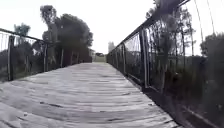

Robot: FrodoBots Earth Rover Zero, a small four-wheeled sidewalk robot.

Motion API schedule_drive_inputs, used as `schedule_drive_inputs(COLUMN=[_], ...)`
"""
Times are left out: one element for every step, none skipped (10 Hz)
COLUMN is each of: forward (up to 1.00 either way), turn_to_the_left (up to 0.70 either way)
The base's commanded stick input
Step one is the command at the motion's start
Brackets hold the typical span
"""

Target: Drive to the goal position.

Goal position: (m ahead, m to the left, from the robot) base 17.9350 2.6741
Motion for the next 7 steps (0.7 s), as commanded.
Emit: schedule_drive_inputs(forward=[0.69,0.69,0.69,0.69,0.69,0.70,0.70], turn_to_the_left=[0.35,0.35,0.35,0.35,0.35,0.35,0.35])
